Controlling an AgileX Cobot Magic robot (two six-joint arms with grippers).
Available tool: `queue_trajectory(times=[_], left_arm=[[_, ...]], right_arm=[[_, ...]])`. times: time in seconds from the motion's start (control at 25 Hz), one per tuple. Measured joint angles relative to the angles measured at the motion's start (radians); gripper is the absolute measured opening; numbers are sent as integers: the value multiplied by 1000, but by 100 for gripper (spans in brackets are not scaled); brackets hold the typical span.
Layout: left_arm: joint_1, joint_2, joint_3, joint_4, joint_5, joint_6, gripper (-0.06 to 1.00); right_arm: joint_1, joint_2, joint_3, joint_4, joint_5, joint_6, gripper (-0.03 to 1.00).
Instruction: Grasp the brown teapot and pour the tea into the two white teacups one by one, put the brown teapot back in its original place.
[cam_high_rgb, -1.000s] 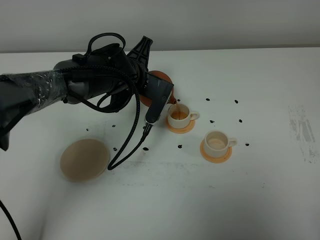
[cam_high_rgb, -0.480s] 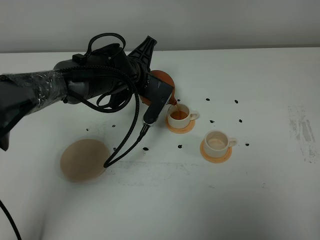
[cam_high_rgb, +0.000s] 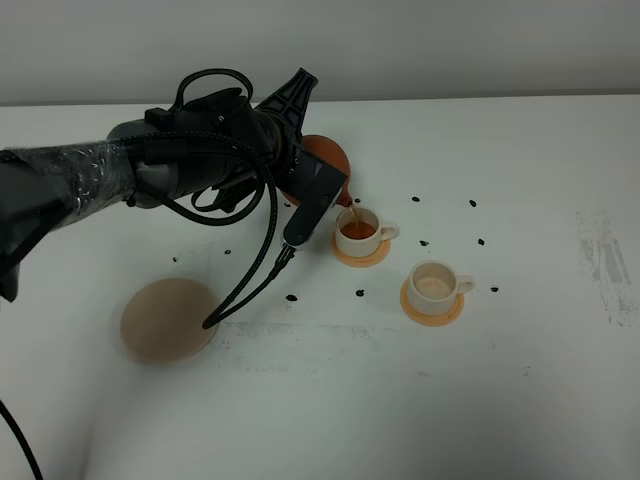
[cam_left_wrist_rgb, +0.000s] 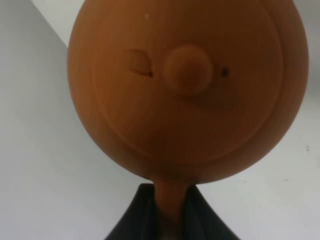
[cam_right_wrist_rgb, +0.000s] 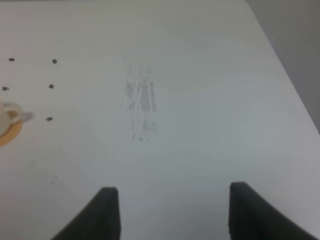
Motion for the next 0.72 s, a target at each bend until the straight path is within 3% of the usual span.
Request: queue_trajectory(times=[0.72], left_arm=[[-9, 11, 0, 58, -34, 11, 8]], right_arm=[[0, 0, 0, 0, 0, 0, 47]])
